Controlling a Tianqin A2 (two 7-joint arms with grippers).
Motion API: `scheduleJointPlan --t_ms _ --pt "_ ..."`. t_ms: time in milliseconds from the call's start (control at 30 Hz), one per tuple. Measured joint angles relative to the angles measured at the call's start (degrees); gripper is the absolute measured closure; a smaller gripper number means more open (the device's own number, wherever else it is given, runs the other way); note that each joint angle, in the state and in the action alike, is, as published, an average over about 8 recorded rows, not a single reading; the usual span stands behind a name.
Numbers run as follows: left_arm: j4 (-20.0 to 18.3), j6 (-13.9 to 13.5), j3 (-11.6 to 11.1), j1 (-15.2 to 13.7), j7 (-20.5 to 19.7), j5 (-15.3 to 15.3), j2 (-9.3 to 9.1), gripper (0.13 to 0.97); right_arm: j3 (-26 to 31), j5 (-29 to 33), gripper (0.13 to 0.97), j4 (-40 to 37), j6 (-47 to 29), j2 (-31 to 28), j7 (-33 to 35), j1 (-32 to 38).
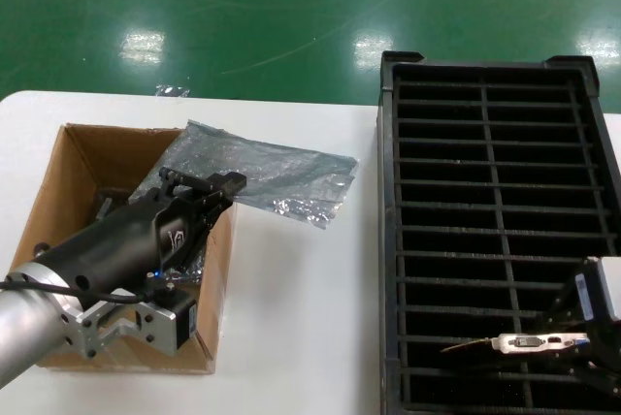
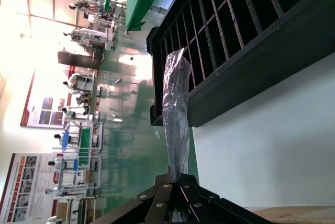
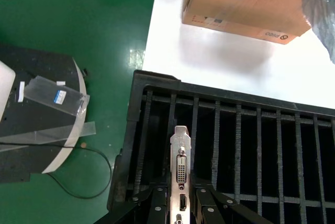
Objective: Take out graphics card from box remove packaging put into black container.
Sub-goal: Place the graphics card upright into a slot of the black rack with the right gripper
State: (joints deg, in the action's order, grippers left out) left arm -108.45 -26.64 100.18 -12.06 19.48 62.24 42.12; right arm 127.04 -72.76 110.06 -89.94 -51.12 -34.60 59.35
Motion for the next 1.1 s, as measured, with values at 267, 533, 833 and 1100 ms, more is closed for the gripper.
scheduleJointPlan --t_ms 267,533,833,1100 --pt "0.0 0.0 0.0 0.0 0.0 0.0 0.0 0.959 2.47 1.4 0.904 0.04 0.0 1.3 -0.23 1.57" --pt "0.0 0.0 0.0 0.0 0.0 0.0 0.0 0.959 3.96 3.99 0.904 -0.23 0.0 4.13 -0.73 1.88" --pt "0.0 0.0 0.0 0.0 0.0 0.0 0.0 0.959 4.55 6.74 0.904 -2.33 0.01 6.88 -0.48 1.56" --pt "0.0 0.0 0.0 0.0 0.0 0.0 0.0 0.959 4.87 8.08 0.898 -3.73 0.01 8.36 -0.04 1.13"
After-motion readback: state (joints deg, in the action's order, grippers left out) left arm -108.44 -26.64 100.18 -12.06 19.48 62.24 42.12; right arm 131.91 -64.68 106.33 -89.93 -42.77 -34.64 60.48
